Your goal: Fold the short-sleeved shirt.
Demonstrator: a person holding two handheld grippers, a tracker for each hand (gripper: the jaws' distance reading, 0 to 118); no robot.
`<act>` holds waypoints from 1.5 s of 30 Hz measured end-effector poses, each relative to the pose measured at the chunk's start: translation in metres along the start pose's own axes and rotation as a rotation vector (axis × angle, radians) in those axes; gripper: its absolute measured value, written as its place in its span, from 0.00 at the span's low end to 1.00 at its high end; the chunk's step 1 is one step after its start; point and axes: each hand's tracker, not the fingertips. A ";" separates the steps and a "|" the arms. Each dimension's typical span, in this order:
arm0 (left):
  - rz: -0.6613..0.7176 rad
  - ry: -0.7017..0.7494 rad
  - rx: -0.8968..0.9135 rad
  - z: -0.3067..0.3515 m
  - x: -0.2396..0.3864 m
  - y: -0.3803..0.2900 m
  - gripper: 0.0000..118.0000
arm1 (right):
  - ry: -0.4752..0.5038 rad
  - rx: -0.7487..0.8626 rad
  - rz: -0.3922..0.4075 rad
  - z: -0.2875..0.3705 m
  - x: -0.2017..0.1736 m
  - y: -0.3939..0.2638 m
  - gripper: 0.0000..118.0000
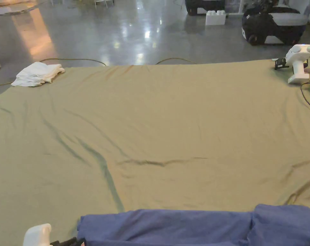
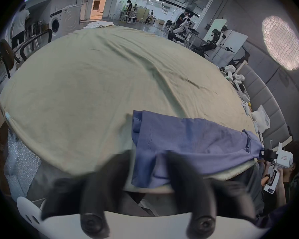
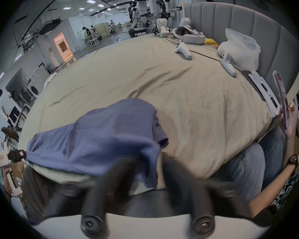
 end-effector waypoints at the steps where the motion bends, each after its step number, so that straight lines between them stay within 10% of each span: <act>1: 0.001 0.011 0.010 0.001 -0.001 0.002 0.81 | -0.010 0.006 0.003 -0.001 -0.001 0.000 0.58; 10: -0.173 0.030 0.609 0.140 0.074 0.049 0.81 | 0.161 0.340 -0.023 0.082 -0.037 0.053 0.57; 18: -0.390 0.204 1.005 0.228 0.161 0.042 0.77 | 0.237 0.701 0.137 0.176 -0.111 0.079 0.52; 21: -0.390 0.151 0.990 0.235 0.172 0.034 0.13 | 0.190 0.806 0.223 0.188 -0.130 0.073 0.01; 22: -0.378 0.143 0.989 0.233 0.173 0.033 0.00 | 0.167 0.829 0.245 0.190 -0.136 0.071 0.00; 45: -0.251 -0.072 0.803 0.229 0.147 0.049 0.06 | 0.201 0.789 0.271 0.185 -0.151 0.059 0.00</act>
